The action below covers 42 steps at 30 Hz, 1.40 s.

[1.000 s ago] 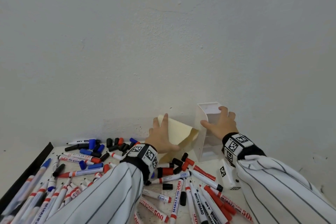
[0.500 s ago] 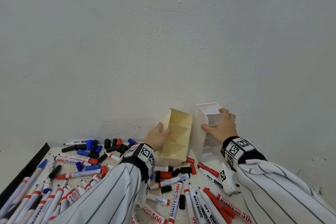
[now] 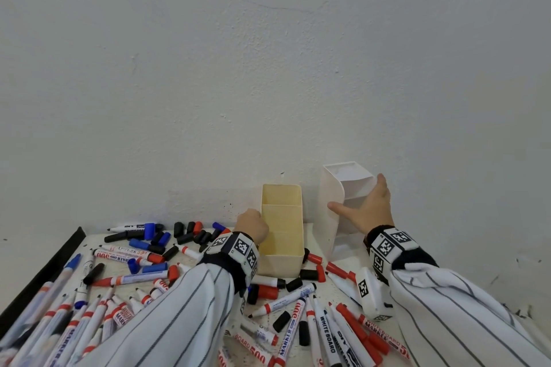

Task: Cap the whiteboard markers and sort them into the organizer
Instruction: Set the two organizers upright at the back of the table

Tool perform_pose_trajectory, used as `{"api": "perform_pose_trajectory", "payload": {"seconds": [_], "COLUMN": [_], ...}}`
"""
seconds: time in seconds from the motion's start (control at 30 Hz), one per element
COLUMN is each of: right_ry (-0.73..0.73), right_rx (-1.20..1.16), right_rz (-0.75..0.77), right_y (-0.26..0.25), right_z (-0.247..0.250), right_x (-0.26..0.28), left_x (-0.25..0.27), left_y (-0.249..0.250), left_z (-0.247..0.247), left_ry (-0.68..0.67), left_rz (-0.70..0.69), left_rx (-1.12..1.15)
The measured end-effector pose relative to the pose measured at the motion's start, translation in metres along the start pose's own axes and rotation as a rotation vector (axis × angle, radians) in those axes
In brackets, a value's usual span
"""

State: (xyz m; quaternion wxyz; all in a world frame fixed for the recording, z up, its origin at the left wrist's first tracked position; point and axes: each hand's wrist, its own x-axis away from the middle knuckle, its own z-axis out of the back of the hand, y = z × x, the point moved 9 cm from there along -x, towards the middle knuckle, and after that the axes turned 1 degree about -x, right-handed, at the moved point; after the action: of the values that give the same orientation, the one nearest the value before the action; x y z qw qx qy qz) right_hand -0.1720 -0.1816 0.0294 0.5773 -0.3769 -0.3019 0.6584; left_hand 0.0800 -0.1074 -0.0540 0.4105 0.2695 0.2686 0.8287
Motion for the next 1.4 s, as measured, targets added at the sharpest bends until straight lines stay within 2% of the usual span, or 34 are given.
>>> {"api": "perform_pose_trajectory", "payload": {"seconds": [0.2, 0.37, 0.43, 0.67, 0.93, 1.23, 1.4], "right_ry": [0.024, 0.002, 0.003, 0.01, 0.037, 0.018, 0.009], "right_rx": [-0.002, -0.017, -0.007, 0.026, 0.05, 0.124, 0.114], "right_rz": [-0.009, -0.016, -0.021, -0.056, -0.06, -0.053, -0.05], "right_y": [0.009, 0.01, 0.011, 0.012, 0.013, 0.009, 0.008], "right_z": [-0.012, -0.023, -0.024, -0.024, -0.021, -0.024, -0.027], "right_x": [-0.006, -0.013, -0.014, -0.015, -0.015, -0.013, -0.013], "left_x": [-0.001, 0.006, 0.007, 0.014, 0.015, 0.018, 0.023], "left_y": [0.004, 0.002, 0.002, 0.007, 0.008, 0.003, 0.006], "left_z": [-0.001, -0.012, -0.014, -0.009, -0.011, -0.014, -0.016], "left_ry": [0.064, -0.061, -0.078, -0.01, -0.02, -0.086, -0.176], "left_rz": [-0.05, -0.006, -0.022, -0.113, -0.124, -0.096, -0.113], "left_rx": [0.124, 0.29, 0.282, 0.233, 0.211, 0.328, 0.355]}}
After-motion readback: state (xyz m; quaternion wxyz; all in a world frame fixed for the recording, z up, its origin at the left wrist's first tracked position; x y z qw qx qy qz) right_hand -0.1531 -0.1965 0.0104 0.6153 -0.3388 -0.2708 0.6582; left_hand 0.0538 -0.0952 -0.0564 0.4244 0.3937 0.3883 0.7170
